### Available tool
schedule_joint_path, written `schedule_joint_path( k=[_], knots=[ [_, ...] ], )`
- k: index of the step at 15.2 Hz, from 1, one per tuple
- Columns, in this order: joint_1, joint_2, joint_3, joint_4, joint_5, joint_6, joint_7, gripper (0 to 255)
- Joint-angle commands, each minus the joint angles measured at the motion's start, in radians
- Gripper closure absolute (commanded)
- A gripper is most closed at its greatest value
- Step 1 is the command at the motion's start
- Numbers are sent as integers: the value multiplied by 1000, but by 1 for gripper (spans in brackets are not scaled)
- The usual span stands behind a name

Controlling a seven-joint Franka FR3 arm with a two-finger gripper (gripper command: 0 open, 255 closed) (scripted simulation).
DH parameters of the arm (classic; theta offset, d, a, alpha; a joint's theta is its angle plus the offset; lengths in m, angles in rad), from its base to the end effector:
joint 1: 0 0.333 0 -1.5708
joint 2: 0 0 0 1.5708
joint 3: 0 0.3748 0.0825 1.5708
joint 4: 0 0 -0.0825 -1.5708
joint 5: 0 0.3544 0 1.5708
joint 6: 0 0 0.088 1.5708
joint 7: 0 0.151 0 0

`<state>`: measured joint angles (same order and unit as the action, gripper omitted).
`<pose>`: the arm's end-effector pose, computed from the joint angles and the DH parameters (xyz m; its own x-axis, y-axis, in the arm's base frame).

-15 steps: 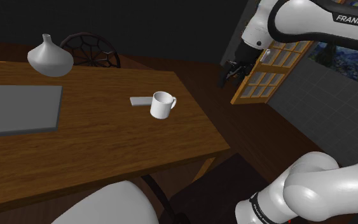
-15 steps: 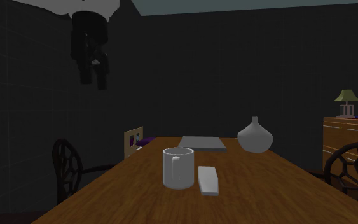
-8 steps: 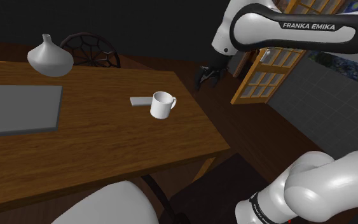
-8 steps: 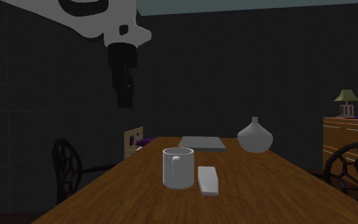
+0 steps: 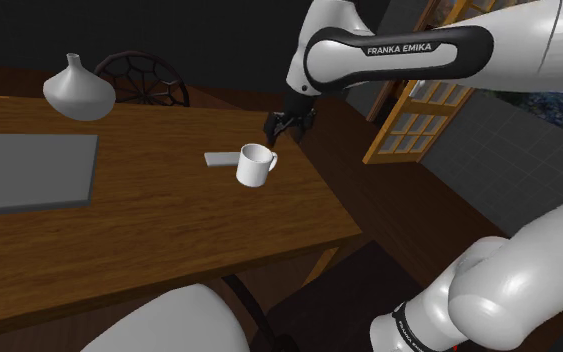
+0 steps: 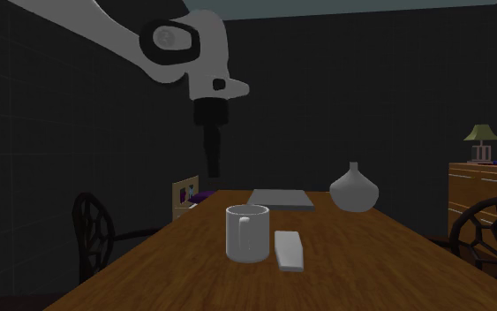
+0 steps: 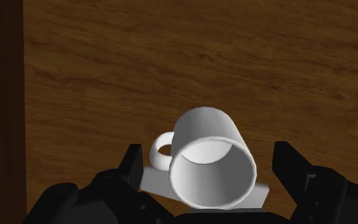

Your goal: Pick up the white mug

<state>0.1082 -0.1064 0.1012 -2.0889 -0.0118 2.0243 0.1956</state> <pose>0.4835 0.1031 0.5008 0.9988 0.0187 0.0446 0.0181 -0.9997 0.0131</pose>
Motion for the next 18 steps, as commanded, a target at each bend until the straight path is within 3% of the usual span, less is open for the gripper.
schedule_joint_path(
  k=[1, 8, 17, 18],
  knots=[
    [9, 75, 12, 46, -4, 24, 16, 0],
    [43, 318, 38, 235, -28, 61, 58, 0],
    [45, 358, 36, 183, -37, 152, 64, 0],
    [45, 357, 36, 182, -37, 152, 65, 255]
  ],
)
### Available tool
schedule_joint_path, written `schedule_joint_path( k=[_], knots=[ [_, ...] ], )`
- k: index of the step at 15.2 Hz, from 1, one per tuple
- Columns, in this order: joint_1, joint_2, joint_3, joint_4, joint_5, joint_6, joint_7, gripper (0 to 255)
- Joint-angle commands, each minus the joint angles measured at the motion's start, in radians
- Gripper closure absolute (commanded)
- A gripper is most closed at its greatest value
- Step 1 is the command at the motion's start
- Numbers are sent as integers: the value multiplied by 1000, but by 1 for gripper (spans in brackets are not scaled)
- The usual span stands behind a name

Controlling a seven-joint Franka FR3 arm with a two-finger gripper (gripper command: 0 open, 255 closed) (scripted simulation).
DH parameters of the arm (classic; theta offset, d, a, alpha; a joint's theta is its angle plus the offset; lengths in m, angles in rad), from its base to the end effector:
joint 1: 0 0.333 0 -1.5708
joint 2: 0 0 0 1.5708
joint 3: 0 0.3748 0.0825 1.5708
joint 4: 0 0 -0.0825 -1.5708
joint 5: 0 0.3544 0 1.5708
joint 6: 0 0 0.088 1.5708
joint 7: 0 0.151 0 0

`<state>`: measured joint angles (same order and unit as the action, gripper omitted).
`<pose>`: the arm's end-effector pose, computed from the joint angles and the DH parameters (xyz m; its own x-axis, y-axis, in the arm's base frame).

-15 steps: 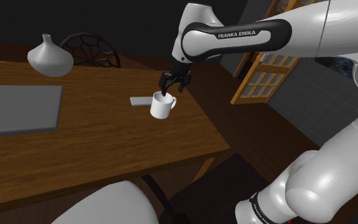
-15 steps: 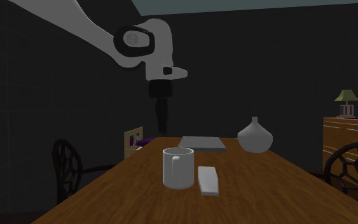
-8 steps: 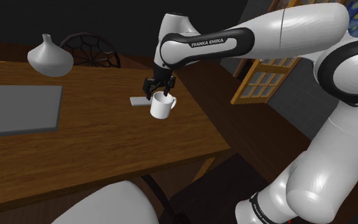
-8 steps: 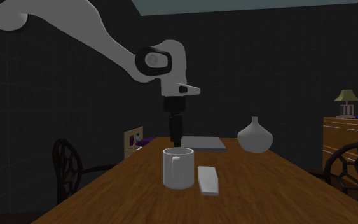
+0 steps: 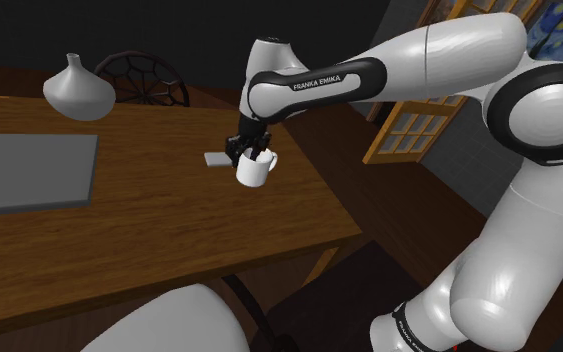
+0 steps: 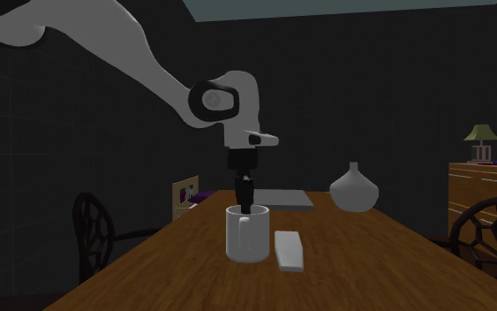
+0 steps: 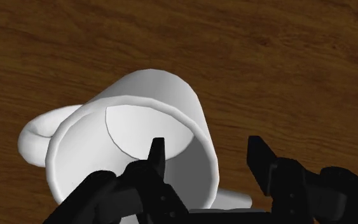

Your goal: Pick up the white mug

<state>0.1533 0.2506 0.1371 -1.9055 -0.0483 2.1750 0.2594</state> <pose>0.5817 0.1650 0.4006 0.9983 0.0534 0.0224 0.0534 -0.9986 0.0007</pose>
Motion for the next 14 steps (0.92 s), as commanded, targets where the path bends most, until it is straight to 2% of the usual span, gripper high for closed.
schedule_joint_path(
  k=[1, 9, 14],
  knots=[
    [0, 2, 0, 0, 0, 3, 1, 255],
    [0, 1, 0, 0, 0, 1, 0, 255],
    [-1, -27, 2, 32, 5, -58, -4, 255]
  ],
)
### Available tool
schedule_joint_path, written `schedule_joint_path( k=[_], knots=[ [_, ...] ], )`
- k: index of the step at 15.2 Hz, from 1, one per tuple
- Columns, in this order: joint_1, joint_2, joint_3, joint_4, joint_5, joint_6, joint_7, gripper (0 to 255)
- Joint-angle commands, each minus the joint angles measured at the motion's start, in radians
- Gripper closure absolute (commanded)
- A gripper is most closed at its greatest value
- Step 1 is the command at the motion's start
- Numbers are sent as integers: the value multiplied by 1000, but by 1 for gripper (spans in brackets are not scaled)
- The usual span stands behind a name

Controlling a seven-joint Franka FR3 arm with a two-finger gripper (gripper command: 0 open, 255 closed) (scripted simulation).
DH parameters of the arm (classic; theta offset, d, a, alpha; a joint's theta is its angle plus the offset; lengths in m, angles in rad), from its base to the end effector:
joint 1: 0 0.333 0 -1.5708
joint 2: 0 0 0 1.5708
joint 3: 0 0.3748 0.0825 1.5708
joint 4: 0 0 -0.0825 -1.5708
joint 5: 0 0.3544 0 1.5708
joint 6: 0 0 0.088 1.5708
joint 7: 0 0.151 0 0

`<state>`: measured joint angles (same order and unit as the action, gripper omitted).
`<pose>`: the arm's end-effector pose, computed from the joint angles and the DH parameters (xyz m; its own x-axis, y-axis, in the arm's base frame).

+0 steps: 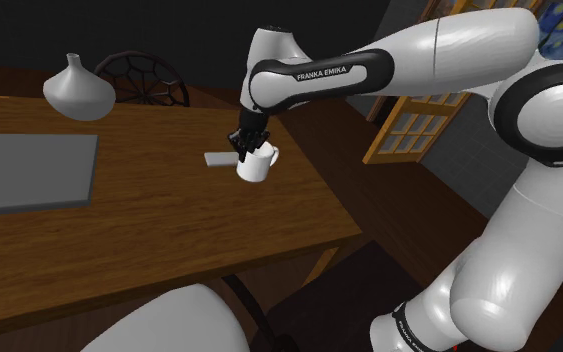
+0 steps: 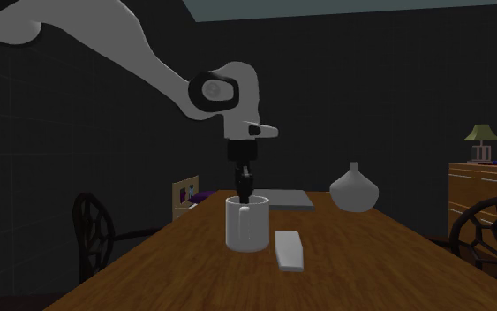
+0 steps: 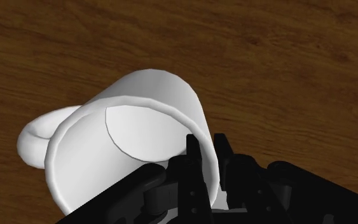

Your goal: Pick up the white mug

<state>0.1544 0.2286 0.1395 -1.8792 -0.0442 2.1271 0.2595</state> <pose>0.5794 0.1664 0.4209 0.9983 0.0534 0.0227 0.0534 -0.9986 0.0007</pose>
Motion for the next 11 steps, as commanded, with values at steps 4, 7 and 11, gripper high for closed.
schedule_joint_path(
  k=[4, 7, 11],
  knots=[
    [-3, -24, 0, 36, 5, -59, -7, 255],
    [-3, -36, 1, 61, 8, -96, -9, 255],
    [-3, -47, 1, 89, 10, -136, -10, 255]
  ],
)
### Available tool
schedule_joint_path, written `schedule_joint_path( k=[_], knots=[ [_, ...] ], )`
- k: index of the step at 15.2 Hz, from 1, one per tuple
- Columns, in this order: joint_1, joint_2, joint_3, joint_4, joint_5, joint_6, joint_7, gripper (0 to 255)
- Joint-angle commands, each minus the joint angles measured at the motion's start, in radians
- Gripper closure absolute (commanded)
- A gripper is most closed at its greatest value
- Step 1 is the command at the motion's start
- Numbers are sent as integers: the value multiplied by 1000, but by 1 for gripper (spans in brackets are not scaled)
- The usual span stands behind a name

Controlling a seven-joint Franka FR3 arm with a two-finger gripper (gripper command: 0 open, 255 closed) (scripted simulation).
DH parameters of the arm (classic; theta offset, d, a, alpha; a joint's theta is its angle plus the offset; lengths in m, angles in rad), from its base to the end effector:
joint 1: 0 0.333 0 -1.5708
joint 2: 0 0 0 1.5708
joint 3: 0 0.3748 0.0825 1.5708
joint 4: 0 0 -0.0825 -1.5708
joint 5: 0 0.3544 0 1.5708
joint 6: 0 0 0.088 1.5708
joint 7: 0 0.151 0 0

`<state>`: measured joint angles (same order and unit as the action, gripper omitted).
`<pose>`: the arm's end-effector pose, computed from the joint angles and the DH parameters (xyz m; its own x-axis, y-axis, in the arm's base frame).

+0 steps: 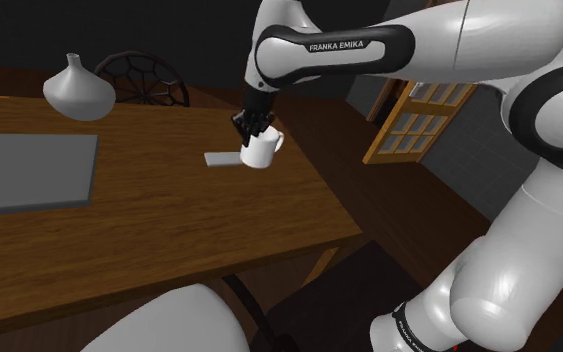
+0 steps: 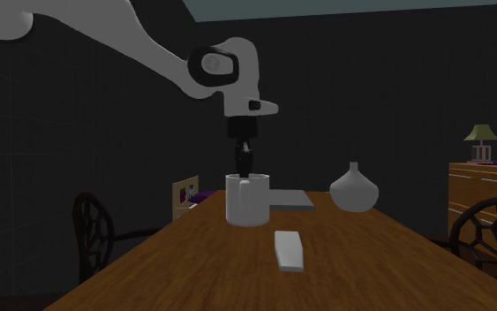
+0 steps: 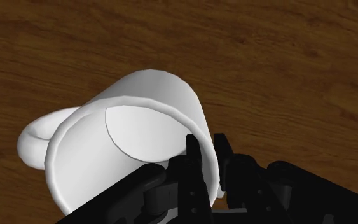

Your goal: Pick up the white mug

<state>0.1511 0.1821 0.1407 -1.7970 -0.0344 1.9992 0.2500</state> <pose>0.5750 0.1639 0.4734 0.9983 0.0531 0.0228 0.0531 -0.9986 0.0006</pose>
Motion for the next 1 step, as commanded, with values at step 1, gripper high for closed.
schedule_joint_path(
  k=[1],
  knots=[
    [0, 0, 0, 7, 0, -8, -1, 255]
  ],
)
